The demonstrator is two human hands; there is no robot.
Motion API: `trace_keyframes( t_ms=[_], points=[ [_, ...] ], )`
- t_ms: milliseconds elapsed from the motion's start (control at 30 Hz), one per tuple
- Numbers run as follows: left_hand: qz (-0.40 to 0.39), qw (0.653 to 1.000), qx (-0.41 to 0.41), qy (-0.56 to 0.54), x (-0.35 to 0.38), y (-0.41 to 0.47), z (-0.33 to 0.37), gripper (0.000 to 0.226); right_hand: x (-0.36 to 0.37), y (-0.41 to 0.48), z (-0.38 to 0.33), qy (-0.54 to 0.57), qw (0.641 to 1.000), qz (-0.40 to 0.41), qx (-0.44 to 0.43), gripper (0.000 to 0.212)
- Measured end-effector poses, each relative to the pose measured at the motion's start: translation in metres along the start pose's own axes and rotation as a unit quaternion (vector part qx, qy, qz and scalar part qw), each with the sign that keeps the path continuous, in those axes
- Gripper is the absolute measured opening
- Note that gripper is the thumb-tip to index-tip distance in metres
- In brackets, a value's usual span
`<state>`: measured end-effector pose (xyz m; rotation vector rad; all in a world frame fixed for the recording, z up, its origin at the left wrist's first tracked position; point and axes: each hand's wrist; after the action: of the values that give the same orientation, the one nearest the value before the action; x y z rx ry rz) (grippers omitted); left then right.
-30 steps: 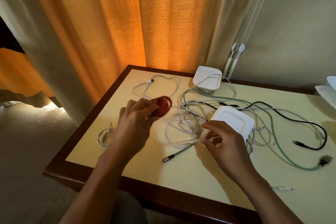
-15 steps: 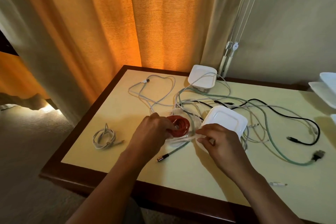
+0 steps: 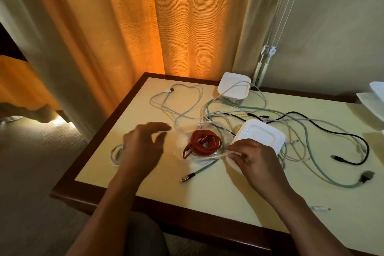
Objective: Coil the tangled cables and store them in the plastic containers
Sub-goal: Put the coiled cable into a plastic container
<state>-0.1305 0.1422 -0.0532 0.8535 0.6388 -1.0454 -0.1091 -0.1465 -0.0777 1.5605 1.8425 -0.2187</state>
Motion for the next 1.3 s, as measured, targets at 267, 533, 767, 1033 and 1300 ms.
trace_keyframes(
  t_ms=[267,533,767,1033,1300],
  points=[
    [-0.035,0.930,-0.260,0.258,-0.029,0.004,-0.065,0.042,-0.002,0.000,-0.003,0.009,1.000,-0.004,0.004,0.024],
    [-0.080,0.949,-0.252,0.171,-0.027,0.003,-0.078,0.023,-0.001,0.001,-0.004,0.005,1.000,-0.002,0.007,0.023],
    [-0.084,0.960,-0.247,0.103,-0.019,0.008,-0.065,0.021,0.000,0.002,-0.004,-0.005,1.000,-0.004,0.010,0.023],
    [-0.006,0.949,-0.290,-0.127,-0.020,0.006,-0.005,0.016,0.003,0.004,-0.021,-0.014,0.998,0.063,0.021,0.024],
    [0.109,0.988,-0.105,0.005,-0.032,0.008,0.064,0.008,0.007,0.010,-0.043,0.158,0.978,0.074,0.113,0.049]
  ],
)
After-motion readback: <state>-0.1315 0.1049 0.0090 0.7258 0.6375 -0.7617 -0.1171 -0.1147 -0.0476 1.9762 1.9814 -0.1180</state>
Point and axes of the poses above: each hand's wrist, its own y-axis towards the middle knuckle, its own x-axis out of the palm, z = x × y, and after that the axes turned 12 degrees about y, right-handed
